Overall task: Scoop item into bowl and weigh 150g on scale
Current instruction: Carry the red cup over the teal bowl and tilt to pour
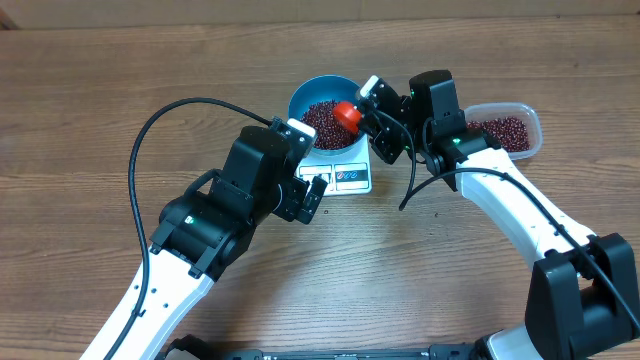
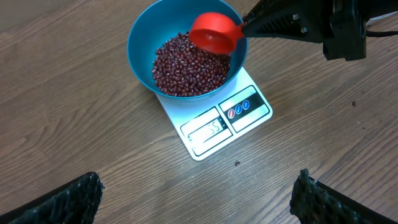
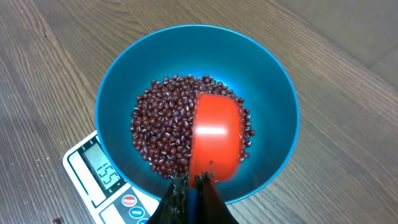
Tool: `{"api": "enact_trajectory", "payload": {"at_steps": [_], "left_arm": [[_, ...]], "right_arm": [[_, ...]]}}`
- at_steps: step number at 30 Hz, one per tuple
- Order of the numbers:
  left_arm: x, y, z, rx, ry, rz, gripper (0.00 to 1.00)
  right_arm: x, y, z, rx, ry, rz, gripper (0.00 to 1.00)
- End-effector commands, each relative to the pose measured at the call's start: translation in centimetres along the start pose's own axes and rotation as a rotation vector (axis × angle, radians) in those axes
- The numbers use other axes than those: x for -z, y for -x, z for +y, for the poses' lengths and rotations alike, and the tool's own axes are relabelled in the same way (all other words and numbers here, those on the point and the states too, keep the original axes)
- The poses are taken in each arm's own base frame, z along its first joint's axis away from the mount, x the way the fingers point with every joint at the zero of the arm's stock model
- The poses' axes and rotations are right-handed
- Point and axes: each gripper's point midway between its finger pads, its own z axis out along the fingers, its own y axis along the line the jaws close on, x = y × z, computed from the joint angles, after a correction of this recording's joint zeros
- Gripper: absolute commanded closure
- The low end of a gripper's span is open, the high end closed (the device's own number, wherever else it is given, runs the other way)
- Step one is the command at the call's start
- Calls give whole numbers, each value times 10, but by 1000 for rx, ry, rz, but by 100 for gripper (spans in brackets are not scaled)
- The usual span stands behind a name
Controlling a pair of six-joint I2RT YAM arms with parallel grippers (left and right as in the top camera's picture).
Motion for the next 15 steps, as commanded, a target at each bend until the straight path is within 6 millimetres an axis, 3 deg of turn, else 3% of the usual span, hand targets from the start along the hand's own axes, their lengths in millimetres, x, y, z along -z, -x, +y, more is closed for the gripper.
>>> {"api": "enact_trajectory", "payload": {"at_steps": [1,2,4,6,8,9,15], "left_arm": [[-1,0,1,13,2,2,0],[-1,0,1,13,2,2,0],[-1,0,1,13,2,2,0],[-1,0,1,13,2,2,0],[-1,0,1,13,2,2,0],[-1,0,1,13,2,2,0],[-1,0,1,13,2,2,0]], "right_arm": [[0,8,-1,9,-4,-20,87],[0,9,-1,10,-5,-21,81],[0,10,-2,11,-7,-25,96],[0,11,-3,13,-9,-30,96],[0,12,-3,16,-12,-36,84],[0,13,-4,18,-13,-39,95],[0,15,-4,22,-17,-48,96]]}}
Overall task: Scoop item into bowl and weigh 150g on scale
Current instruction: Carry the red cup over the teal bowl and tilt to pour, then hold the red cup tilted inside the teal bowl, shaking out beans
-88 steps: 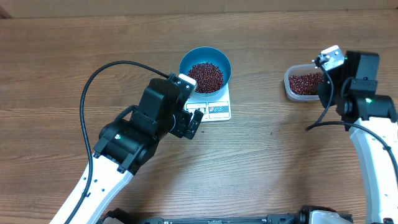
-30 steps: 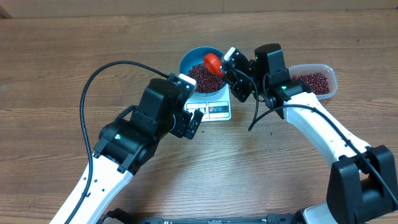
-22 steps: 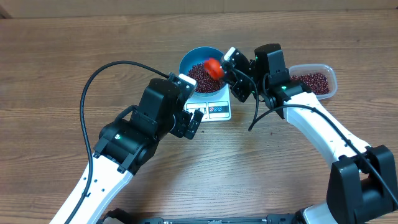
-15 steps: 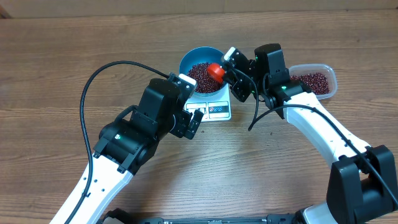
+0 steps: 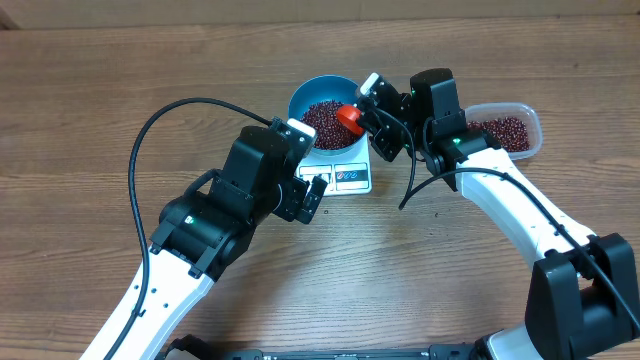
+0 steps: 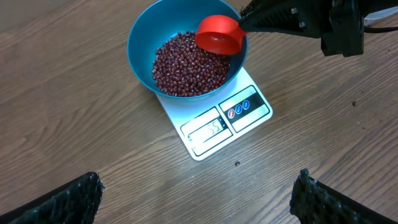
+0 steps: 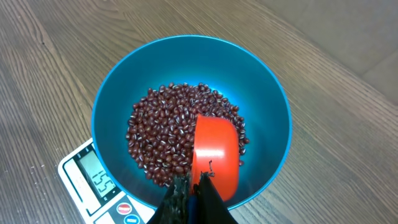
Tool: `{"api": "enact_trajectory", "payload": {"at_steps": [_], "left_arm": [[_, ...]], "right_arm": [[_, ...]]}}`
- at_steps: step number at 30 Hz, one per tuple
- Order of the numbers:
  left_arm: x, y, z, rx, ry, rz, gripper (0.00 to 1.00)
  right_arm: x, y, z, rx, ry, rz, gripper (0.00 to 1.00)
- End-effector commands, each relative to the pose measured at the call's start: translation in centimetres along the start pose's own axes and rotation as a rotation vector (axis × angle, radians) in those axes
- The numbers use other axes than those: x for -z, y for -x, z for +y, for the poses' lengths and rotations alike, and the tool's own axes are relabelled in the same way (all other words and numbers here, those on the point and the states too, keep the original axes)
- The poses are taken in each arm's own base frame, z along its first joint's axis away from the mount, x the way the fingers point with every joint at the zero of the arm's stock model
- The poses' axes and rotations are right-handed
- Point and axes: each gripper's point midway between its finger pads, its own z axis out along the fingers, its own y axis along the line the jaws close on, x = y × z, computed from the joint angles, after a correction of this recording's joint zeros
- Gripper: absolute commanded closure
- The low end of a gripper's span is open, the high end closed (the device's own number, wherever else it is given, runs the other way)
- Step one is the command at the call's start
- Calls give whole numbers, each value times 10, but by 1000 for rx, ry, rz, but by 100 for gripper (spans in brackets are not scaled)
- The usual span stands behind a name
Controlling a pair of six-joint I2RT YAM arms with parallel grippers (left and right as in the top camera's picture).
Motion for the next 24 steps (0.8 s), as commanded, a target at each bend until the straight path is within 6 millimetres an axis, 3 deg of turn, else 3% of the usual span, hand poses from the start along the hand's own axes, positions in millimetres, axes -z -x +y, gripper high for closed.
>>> {"api": "enact_trajectory", "payload": {"at_steps": [1,8,24], "left_arm": [[-1,0,1,13,2,2,0],[-1,0,1,13,2,2,0],[-1,0,1,13,2,2,0]], "right_arm": [[0,10,-2,9,-6,-25,96],[-1,23,-7,-12,-22,-80,96],[-28,6,-12,-74,-16,-63,96]]}}
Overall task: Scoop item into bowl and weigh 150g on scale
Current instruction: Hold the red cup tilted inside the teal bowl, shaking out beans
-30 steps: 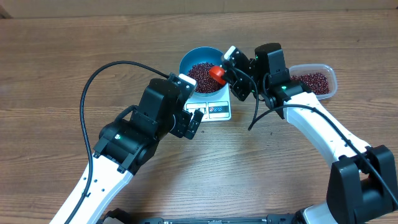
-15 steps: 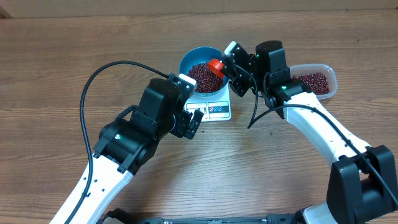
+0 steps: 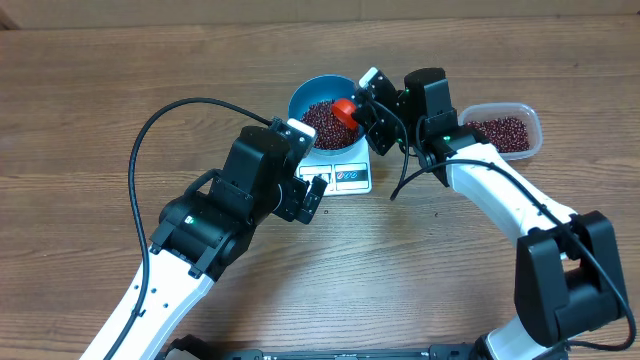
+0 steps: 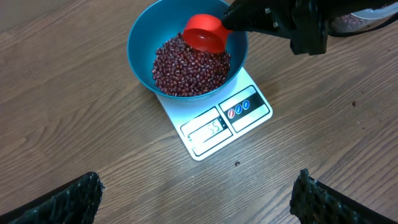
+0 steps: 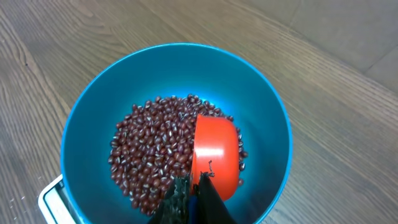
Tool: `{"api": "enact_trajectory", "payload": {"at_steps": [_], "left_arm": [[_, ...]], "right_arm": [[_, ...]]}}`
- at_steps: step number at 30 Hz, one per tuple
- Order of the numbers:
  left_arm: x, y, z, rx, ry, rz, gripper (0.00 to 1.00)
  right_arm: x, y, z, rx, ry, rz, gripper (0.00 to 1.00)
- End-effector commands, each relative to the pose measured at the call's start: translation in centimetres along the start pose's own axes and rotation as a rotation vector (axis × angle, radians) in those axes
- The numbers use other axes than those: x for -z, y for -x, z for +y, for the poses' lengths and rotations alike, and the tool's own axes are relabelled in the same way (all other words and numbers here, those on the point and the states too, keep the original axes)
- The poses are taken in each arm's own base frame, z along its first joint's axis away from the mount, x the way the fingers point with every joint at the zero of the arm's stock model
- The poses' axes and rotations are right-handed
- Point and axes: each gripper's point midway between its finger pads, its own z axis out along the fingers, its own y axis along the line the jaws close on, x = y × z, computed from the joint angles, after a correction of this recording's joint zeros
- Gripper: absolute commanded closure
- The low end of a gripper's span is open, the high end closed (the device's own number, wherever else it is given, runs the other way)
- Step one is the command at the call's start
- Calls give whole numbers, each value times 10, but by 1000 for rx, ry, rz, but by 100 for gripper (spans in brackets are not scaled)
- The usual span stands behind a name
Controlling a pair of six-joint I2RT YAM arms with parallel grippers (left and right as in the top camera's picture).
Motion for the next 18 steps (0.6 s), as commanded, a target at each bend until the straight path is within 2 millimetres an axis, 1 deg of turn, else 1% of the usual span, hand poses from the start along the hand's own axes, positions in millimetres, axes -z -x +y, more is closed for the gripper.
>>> {"api": "enact_trajectory", "payload": {"at_steps": [1,6,18], "left_arm": [[-1,0,1,13,2,2,0],[-1,0,1,13,2,2,0],[-1,0,1,13,2,2,0]], "right_arm": [[-4,7,-1,3,1,-22,96],[-4,9,-2,8,-2,-32,96],[-10,5,-2,16,-1,-27,96]]}}
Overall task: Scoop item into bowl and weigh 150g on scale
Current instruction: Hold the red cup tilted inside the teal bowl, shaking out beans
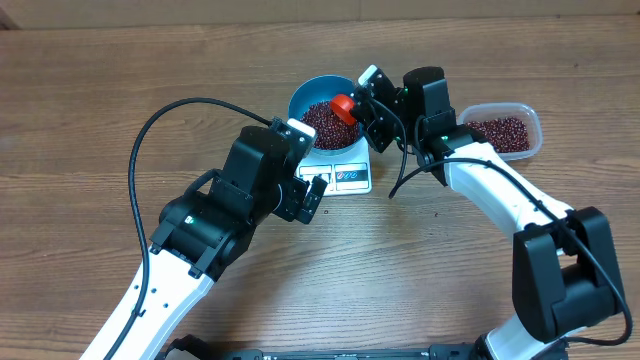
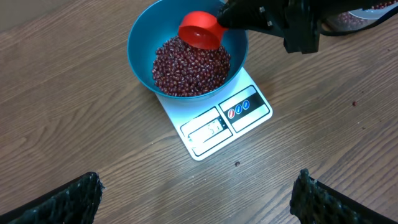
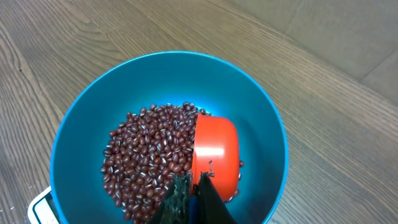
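Note:
A blue bowl [image 1: 299,96] of red beans [image 1: 320,120] stands on a white scale [image 1: 348,178]. My right gripper [image 3: 196,180] is shut on the handle of a red scoop [image 3: 215,154]. The scoop is low over the right side of the beans [image 3: 148,152], its rounded back towards the wrist camera. From the left wrist the scoop [image 2: 199,30] shows at the bowl's [image 2: 138,38] far side, above the scale [image 2: 250,118], whose display digits I cannot read surely. My left gripper [image 2: 196,202] hangs open over bare table in front of the scale.
A clear tub [image 1: 506,131] of red beans stands right of the scale, behind my right arm. A black cable [image 1: 150,130] loops over the table at the left. Stray beans [image 2: 237,163] lie on the wood near the scale.
My right gripper and the scoop sit a little farther towards the bowl's back. The scale has nearly left the right wrist view. Its display no longer shows the same last digit.
The scoop was held over the bowl's near right side with the display at 155. It then stood slightly higher, still at 155. After that it was farther over the beans, and now it is nearer the back rim. My left arm has stayed still and open.

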Tool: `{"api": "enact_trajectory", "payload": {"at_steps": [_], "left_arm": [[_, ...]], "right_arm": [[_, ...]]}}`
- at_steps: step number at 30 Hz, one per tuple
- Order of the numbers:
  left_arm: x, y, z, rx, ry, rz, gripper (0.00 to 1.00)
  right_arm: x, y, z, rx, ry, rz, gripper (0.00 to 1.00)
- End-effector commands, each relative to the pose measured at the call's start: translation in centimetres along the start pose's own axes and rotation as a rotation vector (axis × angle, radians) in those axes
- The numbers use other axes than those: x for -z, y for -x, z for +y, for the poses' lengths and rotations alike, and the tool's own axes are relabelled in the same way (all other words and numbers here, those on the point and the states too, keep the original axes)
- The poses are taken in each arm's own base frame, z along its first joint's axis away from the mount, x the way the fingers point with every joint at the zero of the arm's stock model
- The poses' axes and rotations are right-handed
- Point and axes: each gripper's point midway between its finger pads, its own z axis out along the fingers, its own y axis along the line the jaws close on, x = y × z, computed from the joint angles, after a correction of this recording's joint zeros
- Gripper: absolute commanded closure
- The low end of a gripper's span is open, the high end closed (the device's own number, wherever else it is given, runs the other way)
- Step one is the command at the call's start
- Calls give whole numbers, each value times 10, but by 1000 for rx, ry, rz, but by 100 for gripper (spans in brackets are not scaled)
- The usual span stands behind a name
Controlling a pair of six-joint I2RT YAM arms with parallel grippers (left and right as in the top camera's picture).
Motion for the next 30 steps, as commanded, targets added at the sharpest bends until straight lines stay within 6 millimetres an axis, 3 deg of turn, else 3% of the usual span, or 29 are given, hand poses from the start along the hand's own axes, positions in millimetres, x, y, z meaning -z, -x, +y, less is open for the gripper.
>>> {"api": "enact_trajectory", "payload": {"at_steps": [1,10,25,30], "left_arm": [[-1,0,1,13,2,2,1],[-1,0,1,13,2,2,1],[-1,0,1,13,2,2,0],[-1,0,1,13,2,2,0]], "right_arm": [[-4,3,1,9,6,-8,96],[-6,-4,15,-55,84,12,97],[3,23,49,-241,311,-91,96],[5,36,48,-287,333,-133,96]]}}
